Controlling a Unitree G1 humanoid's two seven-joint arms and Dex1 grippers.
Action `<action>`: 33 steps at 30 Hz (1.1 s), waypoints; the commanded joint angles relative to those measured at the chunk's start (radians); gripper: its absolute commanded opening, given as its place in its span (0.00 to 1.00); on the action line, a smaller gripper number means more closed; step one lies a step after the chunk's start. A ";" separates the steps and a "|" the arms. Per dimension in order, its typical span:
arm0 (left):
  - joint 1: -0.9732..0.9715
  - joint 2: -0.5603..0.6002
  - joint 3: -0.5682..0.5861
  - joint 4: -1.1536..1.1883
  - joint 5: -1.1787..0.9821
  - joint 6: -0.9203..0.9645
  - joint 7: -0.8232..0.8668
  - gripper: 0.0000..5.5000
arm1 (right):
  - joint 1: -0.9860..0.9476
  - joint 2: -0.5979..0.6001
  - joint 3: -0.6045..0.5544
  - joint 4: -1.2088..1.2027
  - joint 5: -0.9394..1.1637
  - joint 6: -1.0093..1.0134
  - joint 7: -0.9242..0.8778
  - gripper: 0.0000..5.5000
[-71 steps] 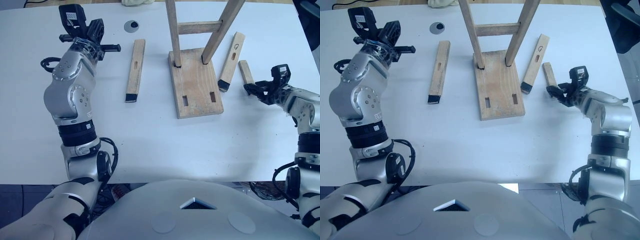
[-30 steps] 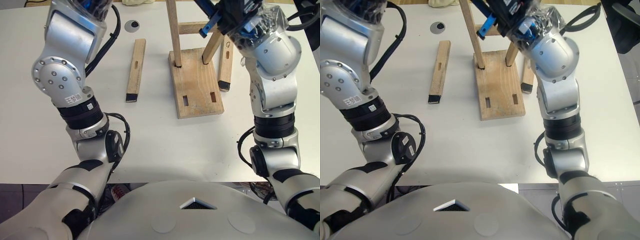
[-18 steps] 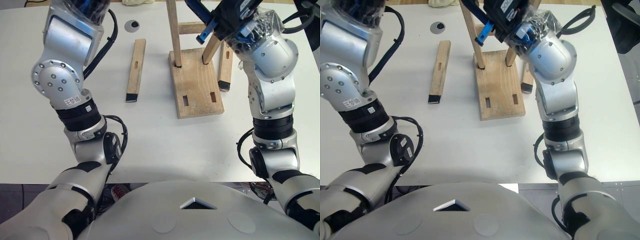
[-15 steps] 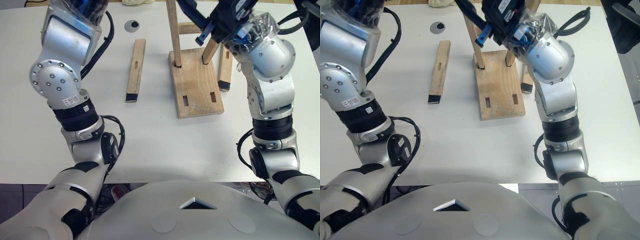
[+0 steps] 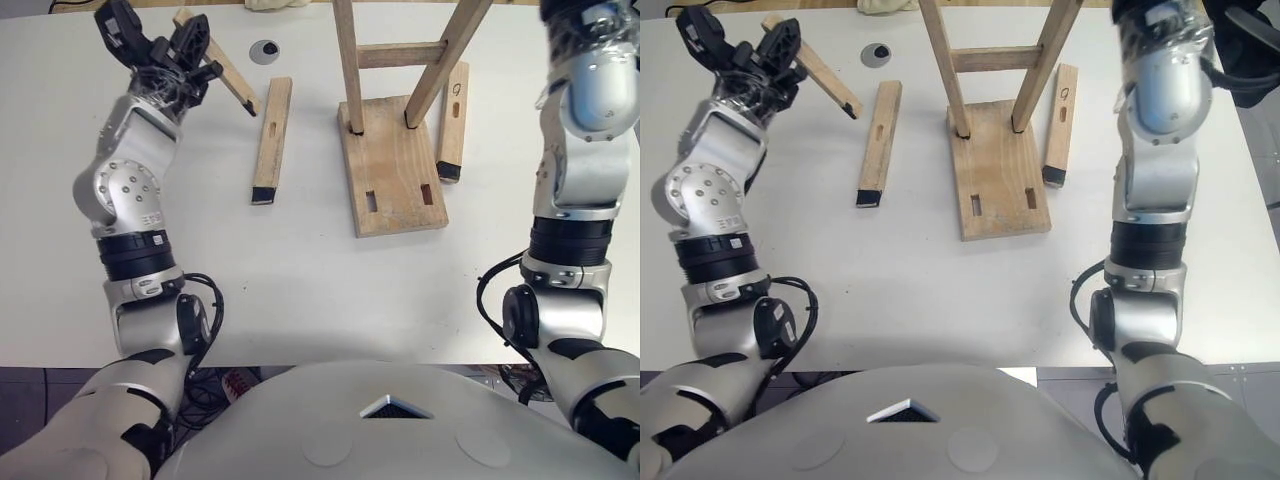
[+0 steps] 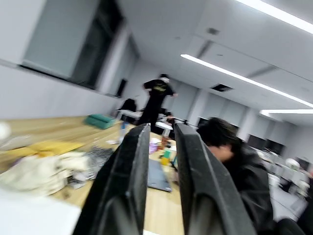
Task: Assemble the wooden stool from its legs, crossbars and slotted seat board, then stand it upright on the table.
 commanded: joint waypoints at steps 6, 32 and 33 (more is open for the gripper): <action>-0.026 -0.112 0.025 0.296 0.132 -0.256 -0.054 0.07 | -0.009 0.011 -0.037 0.054 0.047 -0.046 -0.019 0.00; 0.186 -0.058 -0.182 0.745 0.646 -0.853 -0.098 0.07 | 0.017 -0.007 -0.046 0.104 0.055 -0.093 -0.011 0.00; 0.186 -0.057 -0.182 0.754 0.644 -0.856 -0.098 0.07 | 0.016 -0.007 -0.045 0.107 0.054 -0.093 -0.011 0.00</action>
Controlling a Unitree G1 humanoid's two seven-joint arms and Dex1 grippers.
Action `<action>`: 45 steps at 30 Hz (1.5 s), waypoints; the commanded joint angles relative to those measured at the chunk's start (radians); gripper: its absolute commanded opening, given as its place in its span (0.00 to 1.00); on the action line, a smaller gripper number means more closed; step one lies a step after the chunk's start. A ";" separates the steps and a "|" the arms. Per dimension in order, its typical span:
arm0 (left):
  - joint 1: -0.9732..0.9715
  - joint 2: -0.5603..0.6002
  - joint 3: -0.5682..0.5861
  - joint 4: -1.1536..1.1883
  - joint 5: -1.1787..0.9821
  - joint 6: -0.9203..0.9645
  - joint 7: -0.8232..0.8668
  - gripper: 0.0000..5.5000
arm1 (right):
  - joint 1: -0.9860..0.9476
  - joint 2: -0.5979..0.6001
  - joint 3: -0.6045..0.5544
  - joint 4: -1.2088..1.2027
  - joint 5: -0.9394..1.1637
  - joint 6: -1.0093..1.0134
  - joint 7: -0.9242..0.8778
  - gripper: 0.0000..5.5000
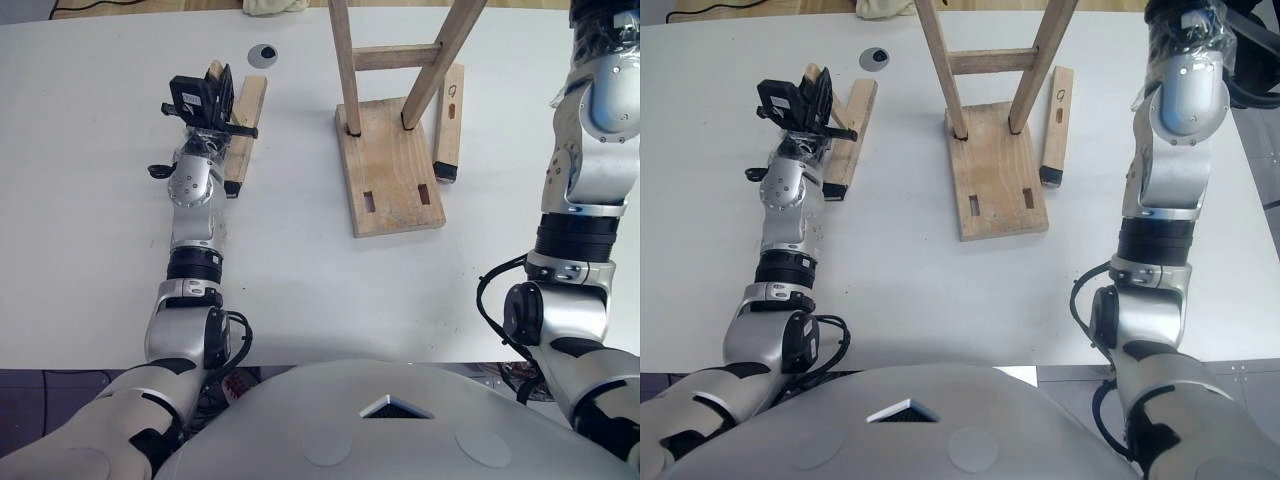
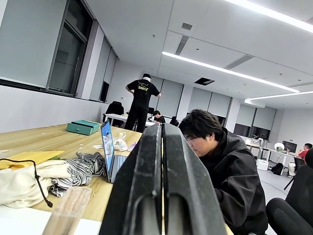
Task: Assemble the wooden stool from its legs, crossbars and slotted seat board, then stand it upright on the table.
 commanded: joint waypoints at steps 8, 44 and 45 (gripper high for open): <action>0.148 0.065 0.011 -0.012 0.027 0.184 0.008 0.24 | 0.011 -0.004 -0.006 0.022 -0.002 -0.011 0.004 0.00; 0.092 0.450 0.105 -0.610 -0.256 1.080 -0.438 0.36 | -0.045 0.025 -0.103 -0.151 0.688 0.407 0.345 0.24; 0.041 0.460 0.134 -0.618 -0.297 1.097 -0.462 0.36 | -0.063 0.017 -0.115 -0.151 0.789 0.485 0.391 0.28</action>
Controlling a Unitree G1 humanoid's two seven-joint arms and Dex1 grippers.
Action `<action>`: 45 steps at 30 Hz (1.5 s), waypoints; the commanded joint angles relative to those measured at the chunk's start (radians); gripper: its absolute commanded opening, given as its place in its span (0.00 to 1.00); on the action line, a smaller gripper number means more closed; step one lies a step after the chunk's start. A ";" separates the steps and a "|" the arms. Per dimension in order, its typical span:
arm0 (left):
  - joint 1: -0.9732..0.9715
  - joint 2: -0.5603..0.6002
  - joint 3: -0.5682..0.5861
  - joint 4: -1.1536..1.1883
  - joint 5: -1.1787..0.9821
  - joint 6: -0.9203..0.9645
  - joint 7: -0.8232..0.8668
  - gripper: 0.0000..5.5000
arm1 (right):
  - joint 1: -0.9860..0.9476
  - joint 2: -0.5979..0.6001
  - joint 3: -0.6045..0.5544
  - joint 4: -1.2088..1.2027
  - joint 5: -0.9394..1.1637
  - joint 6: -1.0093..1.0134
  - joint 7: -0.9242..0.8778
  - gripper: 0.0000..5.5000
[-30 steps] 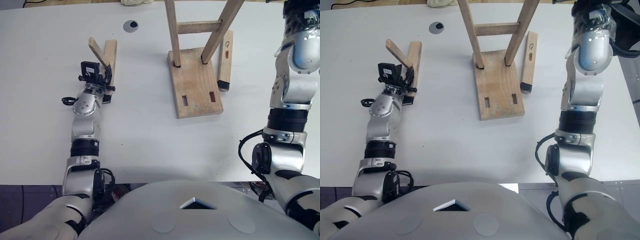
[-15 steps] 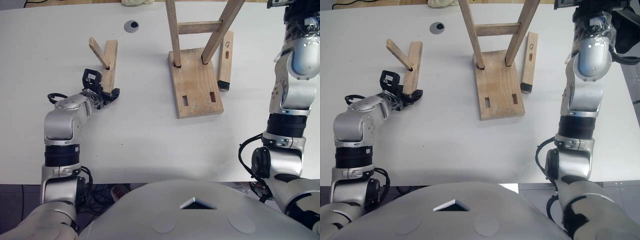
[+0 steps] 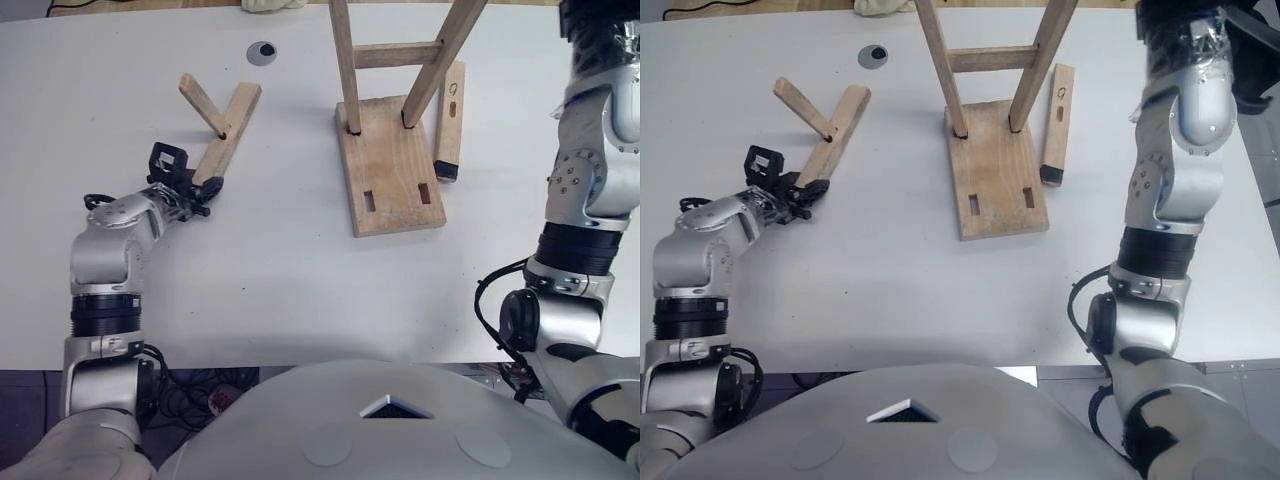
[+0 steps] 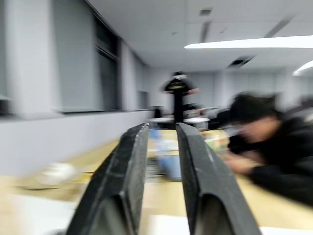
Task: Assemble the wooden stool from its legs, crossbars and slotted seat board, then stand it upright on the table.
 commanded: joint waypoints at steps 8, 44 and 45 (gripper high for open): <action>-0.510 0.116 0.267 -0.192 -0.696 0.290 -0.361 0.36 | -0.146 -0.033 -0.101 -0.077 0.898 0.625 0.326 0.53; -0.238 0.037 0.009 -0.348 -0.724 0.185 -0.443 0.67 | -0.203 -0.214 -0.165 0.105 1.020 0.757 0.423 0.39; -0.225 0.042 0.008 -0.350 -0.716 0.177 -0.449 0.68 | -0.198 -0.237 -0.183 0.124 1.005 0.753 0.446 0.38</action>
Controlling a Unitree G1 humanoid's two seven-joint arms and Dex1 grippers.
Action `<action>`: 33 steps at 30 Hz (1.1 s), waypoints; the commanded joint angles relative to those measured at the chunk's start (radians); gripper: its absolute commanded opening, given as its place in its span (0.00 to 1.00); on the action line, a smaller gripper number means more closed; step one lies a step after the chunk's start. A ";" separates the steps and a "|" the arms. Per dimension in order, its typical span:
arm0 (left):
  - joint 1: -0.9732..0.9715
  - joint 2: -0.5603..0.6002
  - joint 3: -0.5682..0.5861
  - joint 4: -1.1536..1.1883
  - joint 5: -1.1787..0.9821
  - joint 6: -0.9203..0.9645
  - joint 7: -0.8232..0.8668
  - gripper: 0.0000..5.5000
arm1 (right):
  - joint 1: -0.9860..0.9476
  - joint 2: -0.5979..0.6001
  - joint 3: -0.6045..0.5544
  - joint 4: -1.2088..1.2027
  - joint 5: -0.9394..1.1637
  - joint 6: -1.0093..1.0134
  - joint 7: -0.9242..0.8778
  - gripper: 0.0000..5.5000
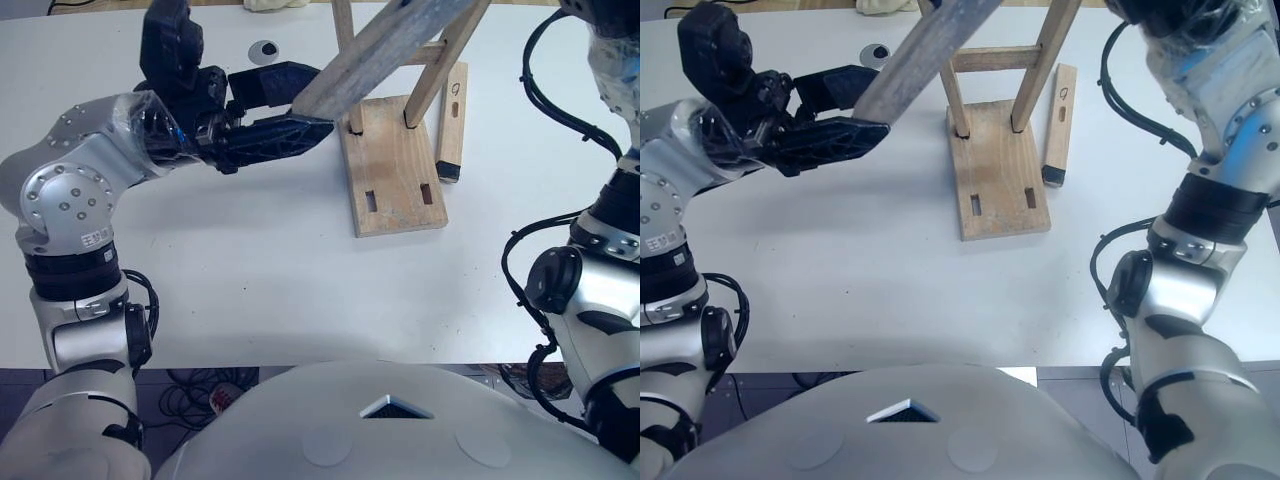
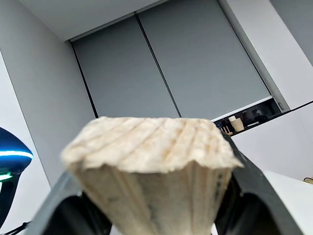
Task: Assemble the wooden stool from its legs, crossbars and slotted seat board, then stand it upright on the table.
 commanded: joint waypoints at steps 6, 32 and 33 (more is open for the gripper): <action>0.073 0.043 0.017 0.015 0.011 -0.009 -0.028 0.68 | 0.050 -0.199 -0.048 0.107 -0.224 -0.070 0.260 0.38; 0.051 -0.006 -0.017 0.050 0.039 -0.011 0.019 0.68 | 0.181 -0.301 0.101 0.325 -0.780 -0.386 0.716 0.38; 0.051 -0.008 -0.017 0.051 0.039 -0.012 0.020 0.68 | 0.176 -0.300 0.105 0.331 -0.785 -0.388 0.719 0.38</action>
